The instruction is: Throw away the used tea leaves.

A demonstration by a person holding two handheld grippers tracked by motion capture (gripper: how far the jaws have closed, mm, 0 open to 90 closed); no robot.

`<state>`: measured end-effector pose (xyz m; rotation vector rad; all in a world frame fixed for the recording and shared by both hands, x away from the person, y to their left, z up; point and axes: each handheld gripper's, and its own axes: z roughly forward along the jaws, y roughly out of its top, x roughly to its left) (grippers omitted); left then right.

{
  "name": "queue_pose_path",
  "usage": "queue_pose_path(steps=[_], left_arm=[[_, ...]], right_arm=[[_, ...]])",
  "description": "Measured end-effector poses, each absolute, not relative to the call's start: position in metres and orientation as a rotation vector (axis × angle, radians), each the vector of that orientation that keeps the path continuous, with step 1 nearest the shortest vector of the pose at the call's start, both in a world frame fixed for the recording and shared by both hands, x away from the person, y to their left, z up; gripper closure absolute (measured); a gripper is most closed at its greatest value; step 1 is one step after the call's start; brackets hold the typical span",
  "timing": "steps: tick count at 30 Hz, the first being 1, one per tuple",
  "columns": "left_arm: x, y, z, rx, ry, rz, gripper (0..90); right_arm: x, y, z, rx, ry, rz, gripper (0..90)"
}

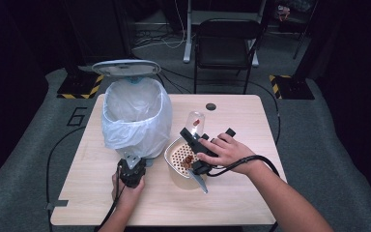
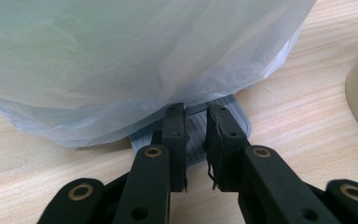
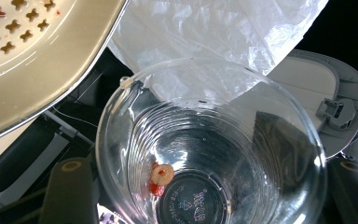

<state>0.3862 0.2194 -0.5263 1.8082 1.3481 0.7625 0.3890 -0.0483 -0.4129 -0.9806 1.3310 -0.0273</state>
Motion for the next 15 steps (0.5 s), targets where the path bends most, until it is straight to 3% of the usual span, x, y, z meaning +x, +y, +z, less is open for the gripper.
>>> queue_pose_path(steps=[15], left_arm=[[0.386,0.219,-0.527,1.801,1.348,0.767,77.8]], right_arm=[[0.391,-0.048,-0.398,-0.867,1.51,0.124,32.1]])
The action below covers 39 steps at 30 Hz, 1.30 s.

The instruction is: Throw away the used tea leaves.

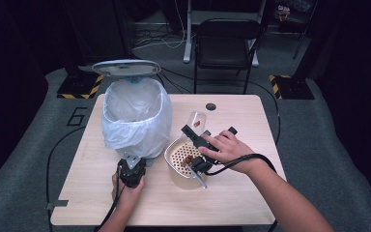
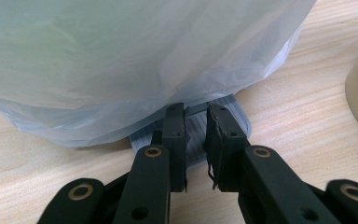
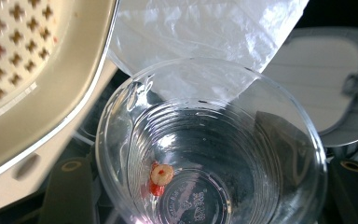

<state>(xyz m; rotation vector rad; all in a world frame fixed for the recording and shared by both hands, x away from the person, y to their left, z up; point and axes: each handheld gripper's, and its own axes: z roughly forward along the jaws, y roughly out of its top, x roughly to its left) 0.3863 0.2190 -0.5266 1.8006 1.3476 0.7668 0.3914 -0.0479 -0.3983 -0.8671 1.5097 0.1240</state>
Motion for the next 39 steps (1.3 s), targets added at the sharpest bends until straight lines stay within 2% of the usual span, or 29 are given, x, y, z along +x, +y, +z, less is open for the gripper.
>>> queue_pose_path(steps=[23,39], left_arm=[[0.386,0.219,-0.526,1.808,1.347,0.762,77.8],[0.386,0.22,-0.526,1.808,1.346,0.762,77.9]], right_arm=[[0.414,-0.057,-0.349,-0.324,1.984,0.689,33.2],[0.425,-0.067,-0.346,0.023,2.067,1.094,33.2]])
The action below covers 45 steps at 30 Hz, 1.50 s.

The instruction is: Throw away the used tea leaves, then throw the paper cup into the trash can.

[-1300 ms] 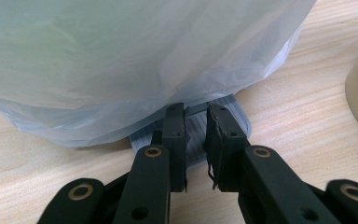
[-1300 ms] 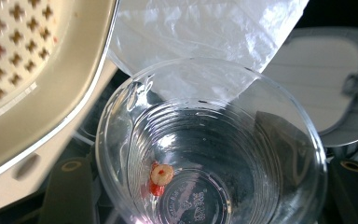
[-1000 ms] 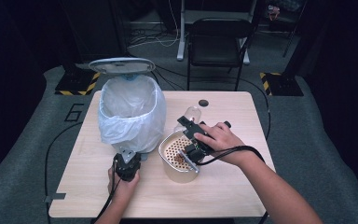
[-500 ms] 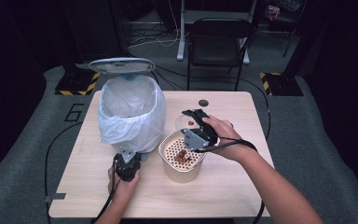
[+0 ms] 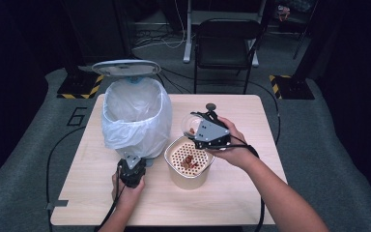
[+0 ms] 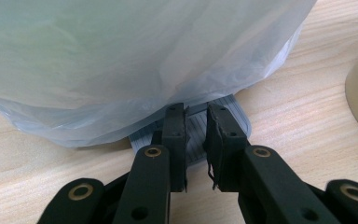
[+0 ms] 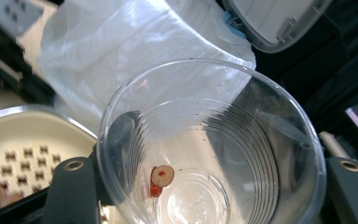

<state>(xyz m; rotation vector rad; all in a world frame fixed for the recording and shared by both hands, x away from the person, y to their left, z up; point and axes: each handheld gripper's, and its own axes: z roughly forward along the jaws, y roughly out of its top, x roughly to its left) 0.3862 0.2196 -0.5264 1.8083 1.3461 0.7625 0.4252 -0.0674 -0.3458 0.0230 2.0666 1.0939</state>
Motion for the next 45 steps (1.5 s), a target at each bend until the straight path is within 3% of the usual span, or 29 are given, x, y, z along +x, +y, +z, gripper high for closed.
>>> queue_pose_path(steps=[16,29,45], left_arm=[[0.386,0.219,-0.527,1.792,1.352,0.755,77.8],[0.386,0.219,-0.527,1.796,1.35,0.754,77.9],[0.386,0.219,-0.527,1.794,1.353,0.755,77.9]], right_arm=[[0.437,-0.078,-0.337,0.484,2.156,1.507,32.7],[0.441,-0.076,-0.335,0.568,2.233,1.529,33.4],[0.45,-0.068,-0.305,0.638,2.271,1.518,33.3]])
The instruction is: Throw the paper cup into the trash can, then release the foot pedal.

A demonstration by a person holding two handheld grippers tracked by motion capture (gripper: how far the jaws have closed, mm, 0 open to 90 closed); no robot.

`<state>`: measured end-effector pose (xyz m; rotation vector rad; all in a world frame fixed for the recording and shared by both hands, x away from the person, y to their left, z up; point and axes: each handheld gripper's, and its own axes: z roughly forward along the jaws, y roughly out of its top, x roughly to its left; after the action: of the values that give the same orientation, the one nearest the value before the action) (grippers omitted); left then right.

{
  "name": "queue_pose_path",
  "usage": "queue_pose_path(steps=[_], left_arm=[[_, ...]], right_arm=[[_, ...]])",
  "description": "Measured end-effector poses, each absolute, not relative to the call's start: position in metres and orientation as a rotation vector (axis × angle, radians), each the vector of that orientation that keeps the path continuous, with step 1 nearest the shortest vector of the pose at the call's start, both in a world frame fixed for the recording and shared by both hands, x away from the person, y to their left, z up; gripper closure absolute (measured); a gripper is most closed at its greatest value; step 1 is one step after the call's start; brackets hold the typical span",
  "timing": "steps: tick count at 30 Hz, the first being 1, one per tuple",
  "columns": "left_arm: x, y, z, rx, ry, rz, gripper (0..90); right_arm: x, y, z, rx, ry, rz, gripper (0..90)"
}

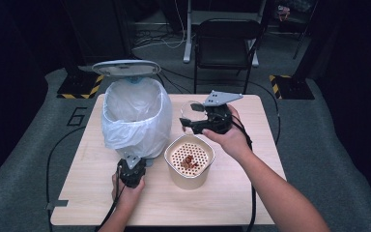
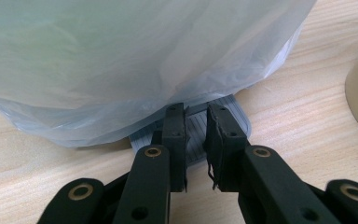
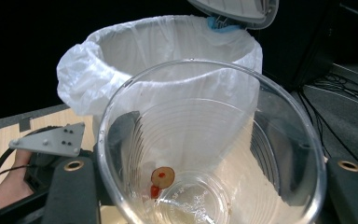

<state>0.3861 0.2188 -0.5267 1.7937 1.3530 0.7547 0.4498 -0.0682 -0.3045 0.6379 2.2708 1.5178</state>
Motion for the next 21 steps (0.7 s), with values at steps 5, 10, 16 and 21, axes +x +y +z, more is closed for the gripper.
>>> queue_pose_path(steps=[5,10,16,21], left_arm=[[0.386,0.219,-0.527,1.785,1.357,0.753,77.8],[0.386,0.219,-0.527,1.787,1.356,0.754,77.8],[0.386,0.219,-0.526,1.793,1.355,0.749,77.8],[0.386,0.219,-0.527,1.79,1.356,0.747,77.8]], right_arm=[[0.455,-0.062,-0.296,0.658,2.282,1.491,33.3],[0.462,-0.059,-0.284,0.666,2.282,1.499,33.3],[0.47,-0.055,-0.272,0.708,2.281,1.502,33.3],[0.476,-0.051,-0.261,0.705,2.284,1.497,33.3]])
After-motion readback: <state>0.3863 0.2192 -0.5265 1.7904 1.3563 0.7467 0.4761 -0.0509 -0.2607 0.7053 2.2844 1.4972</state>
